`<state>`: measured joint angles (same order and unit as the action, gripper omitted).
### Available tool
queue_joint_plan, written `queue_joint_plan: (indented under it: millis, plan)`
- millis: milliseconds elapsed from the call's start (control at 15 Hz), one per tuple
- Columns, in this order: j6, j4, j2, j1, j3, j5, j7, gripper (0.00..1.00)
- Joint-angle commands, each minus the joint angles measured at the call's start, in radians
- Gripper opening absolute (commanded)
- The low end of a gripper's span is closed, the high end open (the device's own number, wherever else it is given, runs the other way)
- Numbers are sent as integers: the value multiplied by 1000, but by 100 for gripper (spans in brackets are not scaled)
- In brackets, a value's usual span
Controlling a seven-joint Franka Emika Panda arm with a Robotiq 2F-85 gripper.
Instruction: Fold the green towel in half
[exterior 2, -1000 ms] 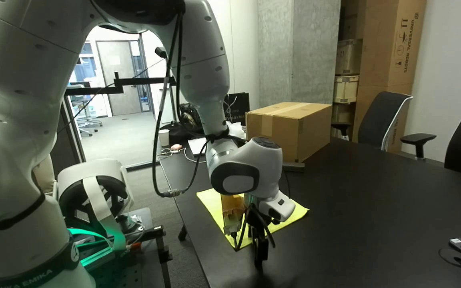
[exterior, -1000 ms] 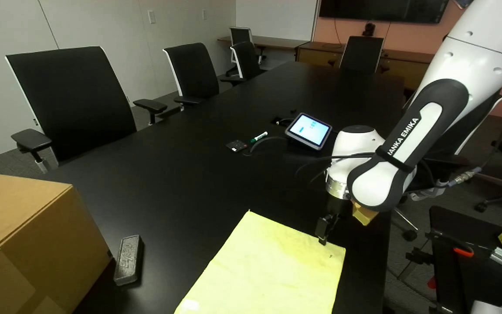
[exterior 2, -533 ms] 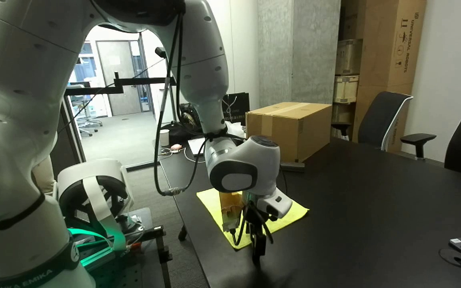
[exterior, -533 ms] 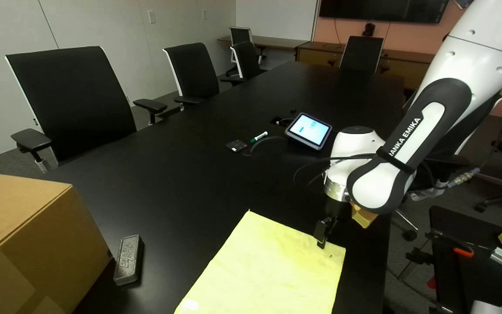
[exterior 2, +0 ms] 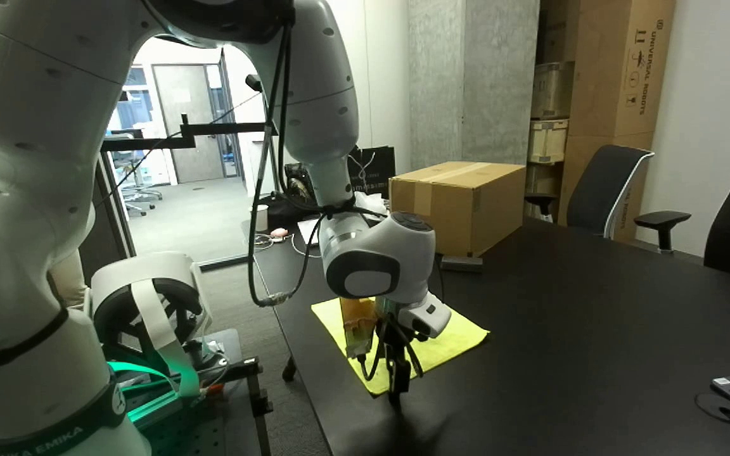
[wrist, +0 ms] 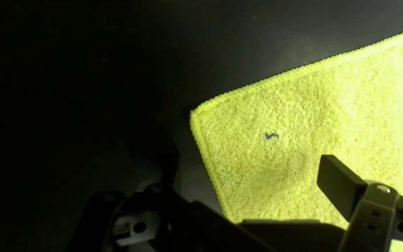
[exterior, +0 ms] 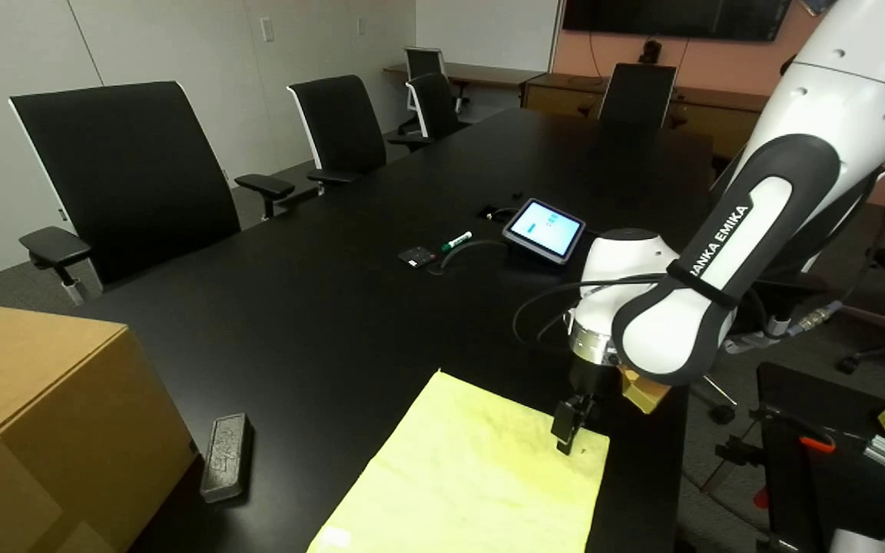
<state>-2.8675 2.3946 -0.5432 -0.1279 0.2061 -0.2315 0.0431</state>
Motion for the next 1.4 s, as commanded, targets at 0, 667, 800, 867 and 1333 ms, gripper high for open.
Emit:
queue_joint_plan:
  millis: [0,667,800,867,1333]
  plan:
    - [15,11,6,-27,37,-35,-48,100]
    - [26,14,10,7,32,-14,-66,100]
    - [25,15,9,19,32,-8,-70,100]
    - [28,15,11,24,31,-6,-71,100]
    - [53,11,13,59,24,4,-75,92]
